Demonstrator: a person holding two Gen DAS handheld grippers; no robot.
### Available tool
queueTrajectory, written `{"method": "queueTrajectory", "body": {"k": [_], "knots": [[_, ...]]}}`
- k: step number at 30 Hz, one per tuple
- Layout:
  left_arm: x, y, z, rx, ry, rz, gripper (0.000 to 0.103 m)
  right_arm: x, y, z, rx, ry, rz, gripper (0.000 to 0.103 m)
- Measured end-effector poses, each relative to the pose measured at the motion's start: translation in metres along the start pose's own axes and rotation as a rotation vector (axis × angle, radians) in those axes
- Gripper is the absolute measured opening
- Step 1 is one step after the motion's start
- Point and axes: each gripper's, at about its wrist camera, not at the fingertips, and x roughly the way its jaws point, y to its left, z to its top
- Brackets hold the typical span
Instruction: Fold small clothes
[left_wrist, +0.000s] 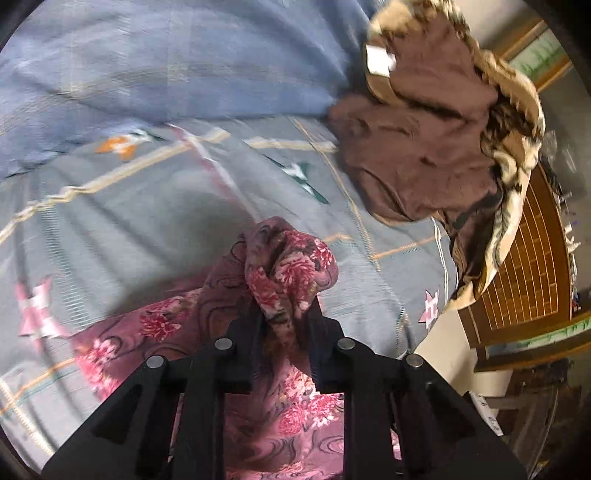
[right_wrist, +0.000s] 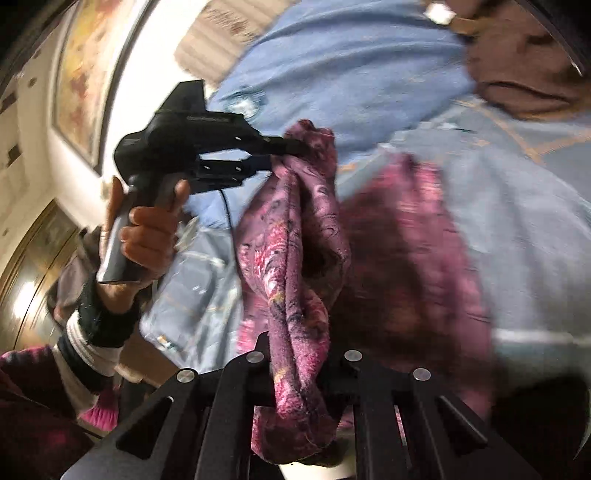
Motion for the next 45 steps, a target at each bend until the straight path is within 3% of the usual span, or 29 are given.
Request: {"method": "queueTrajectory", "body": {"k": [6, 8, 12, 13, 15, 17, 19, 22, 26, 27, 28, 31, 33, 35, 36, 37, 39, 42, 45], "knots": [[0.067, -0.020, 0.008, -0.019, 0.088, 0.053, 0.019, 0.013, -0.036, -0.005, 0.103, 0.060, -0.126, 0.012], [0.070, -0.018, 0.009, -0.034, 0.102, 0.055, 0.022, 0.020, -0.043, -0.004, 0.124, 0.087, -0.147, 0.019], [0.033, -0.014, 0.005, -0.050, 0.087, -0.032, 0.033, 0.013, -0.040, 0.001, 0.126, 0.085, -0.157, 0.032], [0.014, -0.011, 0.002, -0.043, 0.056, -0.057, 0.038, 0.001, -0.040, 0.007, 0.118, 0.049, -0.163, 0.035], [-0.022, -0.002, -0.005, -0.039, -0.025, -0.082, 0.065, -0.013, -0.041, 0.021, 0.117, -0.011, -0.156, 0.042], [-0.053, 0.018, -0.020, -0.075, -0.117, -0.084, 0.069, -0.018, -0.037, 0.046, 0.107, -0.063, -0.131, 0.047], [-0.064, 0.043, -0.036, -0.131, -0.148, -0.076, 0.069, -0.009, -0.032, 0.069, 0.075, -0.067, -0.092, 0.050], [-0.053, 0.079, -0.065, -0.251, -0.131, -0.108, 0.069, 0.034, -0.019, 0.101, 0.013, -0.014, -0.081, 0.051], [-0.029, 0.103, -0.088, -0.347, -0.094, -0.154, 0.069, 0.099, -0.007, 0.133, -0.073, 0.078, -0.187, 0.051], [-0.026, 0.103, -0.090, -0.353, -0.089, -0.140, 0.069, 0.105, -0.007, 0.137, -0.090, 0.089, -0.226, 0.038], [-0.026, 0.102, -0.091, -0.349, -0.094, -0.128, 0.069, 0.110, -0.008, 0.144, -0.102, 0.102, -0.219, 0.012], [-0.029, 0.097, -0.091, -0.312, -0.136, -0.079, 0.069, 0.086, -0.013, 0.152, -0.059, 0.030, -0.129, 0.012], [-0.019, 0.100, -0.089, -0.309, -0.123, -0.046, 0.069, 0.081, -0.032, 0.149, -0.021, 0.023, -0.156, 0.012], [-0.001, 0.107, -0.087, -0.327, -0.077, -0.045, 0.069, 0.091, -0.067, 0.144, 0.099, 0.063, -0.209, 0.012], [0.008, 0.111, -0.086, -0.347, -0.051, -0.044, 0.070, 0.095, -0.081, 0.141, 0.147, 0.076, -0.209, 0.015], [0.012, 0.114, -0.087, -0.371, -0.038, -0.050, 0.069, 0.093, -0.090, 0.138, 0.183, 0.070, -0.196, 0.026], [0.007, 0.116, -0.091, -0.387, -0.047, -0.083, 0.069, 0.076, -0.086, 0.136, 0.179, 0.045, -0.194, 0.032], [-0.012, 0.107, -0.105, -0.338, -0.053, -0.078, 0.068, 0.044, -0.060, 0.125, 0.077, 0.026, -0.164, 0.032], [-0.031, 0.098, -0.136, -0.294, -0.054, -0.138, 0.068, 0.013, -0.026, 0.086, 0.033, 0.115, -0.012, 0.036]]}}
